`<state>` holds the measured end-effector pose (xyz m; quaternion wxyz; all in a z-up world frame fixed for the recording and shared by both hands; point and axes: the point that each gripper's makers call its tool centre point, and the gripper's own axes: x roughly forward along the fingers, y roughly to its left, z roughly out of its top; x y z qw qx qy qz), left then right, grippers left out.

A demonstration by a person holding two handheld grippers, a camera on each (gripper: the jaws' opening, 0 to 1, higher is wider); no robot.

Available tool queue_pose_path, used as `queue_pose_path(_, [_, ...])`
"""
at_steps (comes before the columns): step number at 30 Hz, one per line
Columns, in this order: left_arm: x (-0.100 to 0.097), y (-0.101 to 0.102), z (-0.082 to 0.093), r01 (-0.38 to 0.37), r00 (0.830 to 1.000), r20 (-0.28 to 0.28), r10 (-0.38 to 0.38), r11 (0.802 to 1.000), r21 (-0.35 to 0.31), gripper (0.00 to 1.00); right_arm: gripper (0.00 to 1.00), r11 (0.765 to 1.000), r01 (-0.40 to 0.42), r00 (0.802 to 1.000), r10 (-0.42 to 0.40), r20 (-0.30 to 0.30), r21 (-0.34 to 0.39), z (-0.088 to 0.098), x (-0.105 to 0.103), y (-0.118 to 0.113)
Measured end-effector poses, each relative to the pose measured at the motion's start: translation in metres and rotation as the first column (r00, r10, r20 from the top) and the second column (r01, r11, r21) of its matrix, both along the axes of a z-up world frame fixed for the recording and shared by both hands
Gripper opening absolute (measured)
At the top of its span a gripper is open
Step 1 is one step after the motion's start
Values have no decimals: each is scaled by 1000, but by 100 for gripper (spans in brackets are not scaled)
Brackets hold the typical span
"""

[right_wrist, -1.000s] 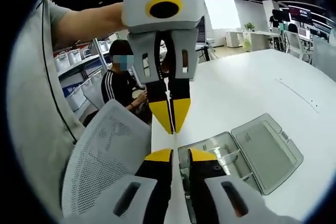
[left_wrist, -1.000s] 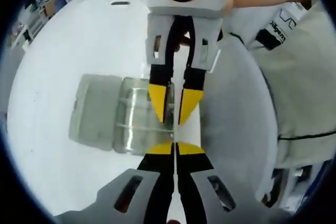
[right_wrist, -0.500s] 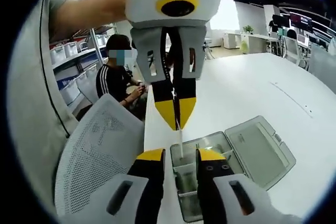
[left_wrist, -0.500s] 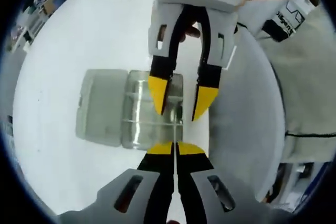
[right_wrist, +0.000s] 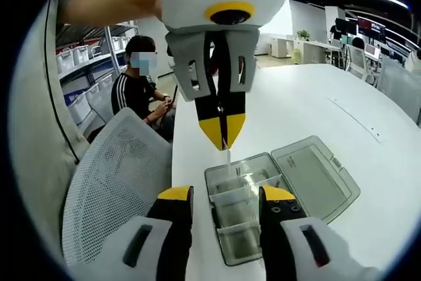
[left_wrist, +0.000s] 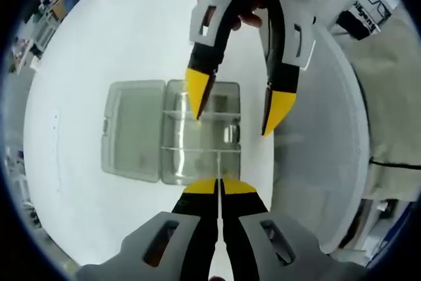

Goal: Insert the divider into the dual guide fixture by aligning both edges with the guide slots and pushing it downward to the bottom, including one-sided entry, uneven engagement, binding, and posture correction.

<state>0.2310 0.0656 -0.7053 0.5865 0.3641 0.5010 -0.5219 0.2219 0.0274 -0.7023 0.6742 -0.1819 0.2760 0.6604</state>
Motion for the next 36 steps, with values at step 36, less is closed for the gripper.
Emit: queue_pose_path(36, [12, 0, -13, -23, 999, 51, 19, 995, 96, 0, 49, 1000, 15, 1000, -15, 17, -1, 1, -11, -19])
